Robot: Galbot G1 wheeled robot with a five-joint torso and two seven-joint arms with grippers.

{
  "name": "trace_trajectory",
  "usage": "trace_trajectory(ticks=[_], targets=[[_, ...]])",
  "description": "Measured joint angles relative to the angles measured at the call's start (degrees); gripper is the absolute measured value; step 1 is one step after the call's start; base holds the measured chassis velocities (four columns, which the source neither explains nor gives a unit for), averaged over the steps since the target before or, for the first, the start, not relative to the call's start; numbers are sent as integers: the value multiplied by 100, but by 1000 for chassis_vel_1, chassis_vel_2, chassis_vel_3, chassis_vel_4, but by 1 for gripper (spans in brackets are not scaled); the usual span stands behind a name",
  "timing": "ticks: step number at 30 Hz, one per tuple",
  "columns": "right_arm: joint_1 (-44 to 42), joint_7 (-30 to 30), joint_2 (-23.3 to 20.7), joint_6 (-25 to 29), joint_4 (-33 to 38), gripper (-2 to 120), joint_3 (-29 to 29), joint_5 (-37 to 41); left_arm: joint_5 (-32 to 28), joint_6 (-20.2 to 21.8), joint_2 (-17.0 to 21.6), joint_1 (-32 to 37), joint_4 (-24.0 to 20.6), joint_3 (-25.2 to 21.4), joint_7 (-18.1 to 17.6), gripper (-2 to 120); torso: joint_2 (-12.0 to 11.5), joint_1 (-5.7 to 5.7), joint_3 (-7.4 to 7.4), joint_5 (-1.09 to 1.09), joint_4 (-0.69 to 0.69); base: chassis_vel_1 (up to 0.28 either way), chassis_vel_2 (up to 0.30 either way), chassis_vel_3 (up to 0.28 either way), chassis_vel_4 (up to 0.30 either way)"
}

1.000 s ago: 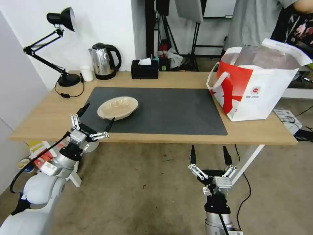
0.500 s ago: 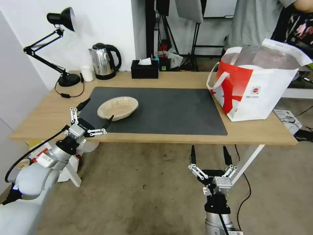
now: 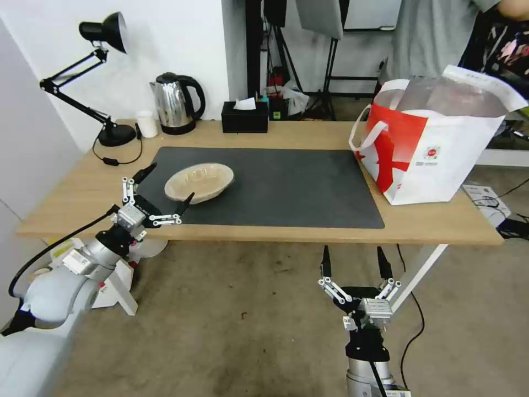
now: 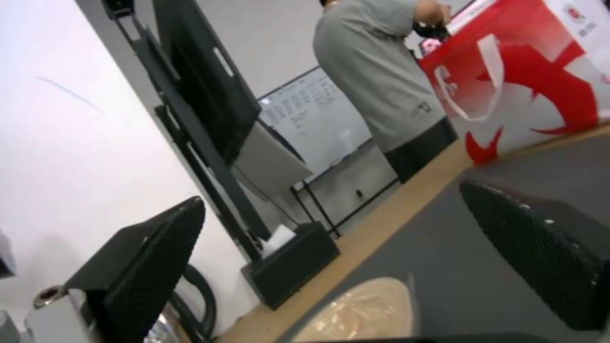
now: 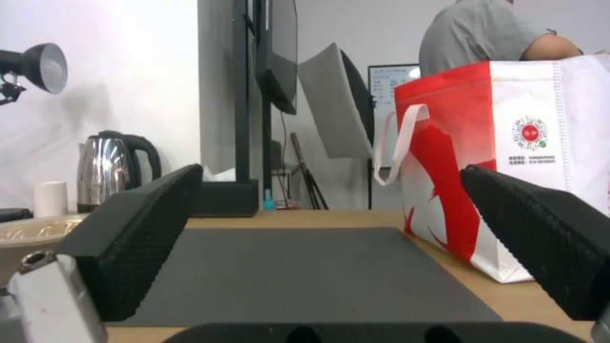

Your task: Pick up the trash from the table and place it into the takeout bag.

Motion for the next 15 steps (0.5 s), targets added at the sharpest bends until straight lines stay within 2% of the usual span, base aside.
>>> trace_trajectory(ticks=[8,15], targets=[[0,0,0,0,0,100,0,0,-1,10,251,-37,182,88,178,100,-1,0,0,0,0,0,0,0,0],[0,0,0,0,0,100,0,0,-6,11,280,-74,272,151,224,100,-1,0,0,0,0,0,0,0,0]])
